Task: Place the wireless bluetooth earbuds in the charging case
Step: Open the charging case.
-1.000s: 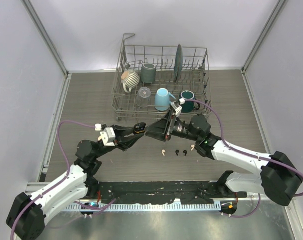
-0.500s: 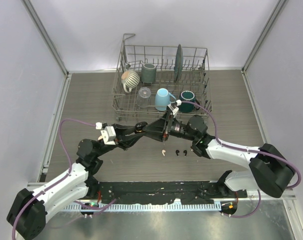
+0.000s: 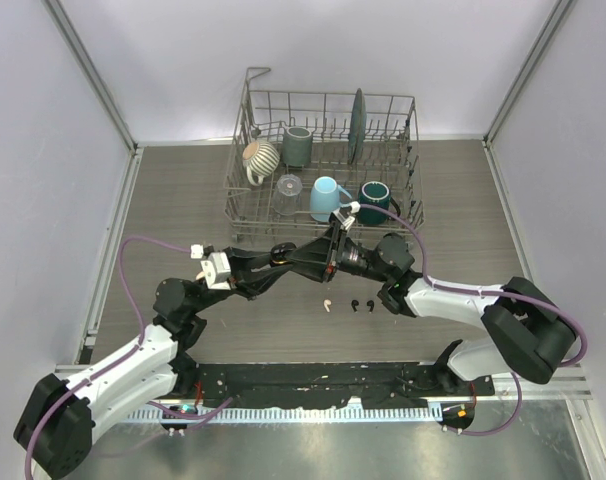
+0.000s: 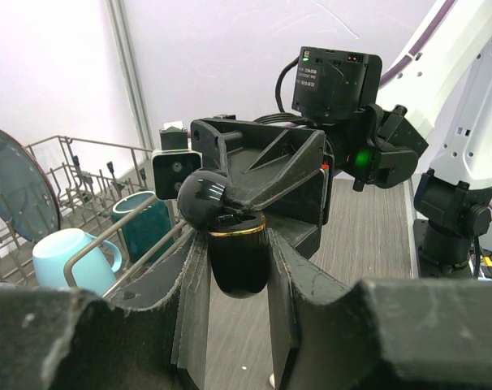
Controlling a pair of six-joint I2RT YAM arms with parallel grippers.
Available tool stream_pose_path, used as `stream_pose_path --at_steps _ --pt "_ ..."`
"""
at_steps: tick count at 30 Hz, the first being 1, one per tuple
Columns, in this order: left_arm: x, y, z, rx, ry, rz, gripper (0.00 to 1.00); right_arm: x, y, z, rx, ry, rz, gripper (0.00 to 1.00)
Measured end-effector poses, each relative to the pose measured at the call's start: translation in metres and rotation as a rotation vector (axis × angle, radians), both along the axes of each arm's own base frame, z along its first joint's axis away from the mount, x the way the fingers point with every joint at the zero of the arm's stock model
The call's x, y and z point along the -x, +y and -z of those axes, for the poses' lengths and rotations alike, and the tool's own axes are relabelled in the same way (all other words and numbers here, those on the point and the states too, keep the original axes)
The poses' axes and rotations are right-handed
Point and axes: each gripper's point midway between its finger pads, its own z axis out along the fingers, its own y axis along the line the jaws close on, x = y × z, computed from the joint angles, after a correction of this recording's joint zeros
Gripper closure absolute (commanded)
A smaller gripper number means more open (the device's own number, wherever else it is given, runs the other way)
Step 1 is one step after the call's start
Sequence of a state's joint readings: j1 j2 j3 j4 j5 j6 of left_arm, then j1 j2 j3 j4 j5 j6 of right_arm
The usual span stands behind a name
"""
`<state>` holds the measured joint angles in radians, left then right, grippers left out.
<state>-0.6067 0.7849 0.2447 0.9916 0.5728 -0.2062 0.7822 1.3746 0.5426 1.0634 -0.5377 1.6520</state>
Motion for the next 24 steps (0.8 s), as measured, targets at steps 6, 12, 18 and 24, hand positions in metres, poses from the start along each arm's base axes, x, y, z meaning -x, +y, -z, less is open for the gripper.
stream_pose_path --at_steps 6,12,18,24 --pt "0.0000 0.0000 -0.0005 0.003 0.001 0.000 0.72 0.0012 -0.0016 -0.0002 -0.004 0.001 0.002 0.99" --pt "0.0007 -0.0003 -0.0005 0.007 0.012 0.006 0.74 0.0010 -0.0020 0.0001 -0.004 0.002 0.006 0.99" --pt "0.0011 -0.0005 -0.0008 0.017 0.036 0.013 0.63 0.0009 -0.0020 0.0002 -0.004 0.000 0.008 0.99" --pt "-0.0006 -0.0003 -0.0027 0.041 0.090 0.014 0.56 0.0017 -0.0036 -0.0018 0.004 -0.042 0.022 0.99"
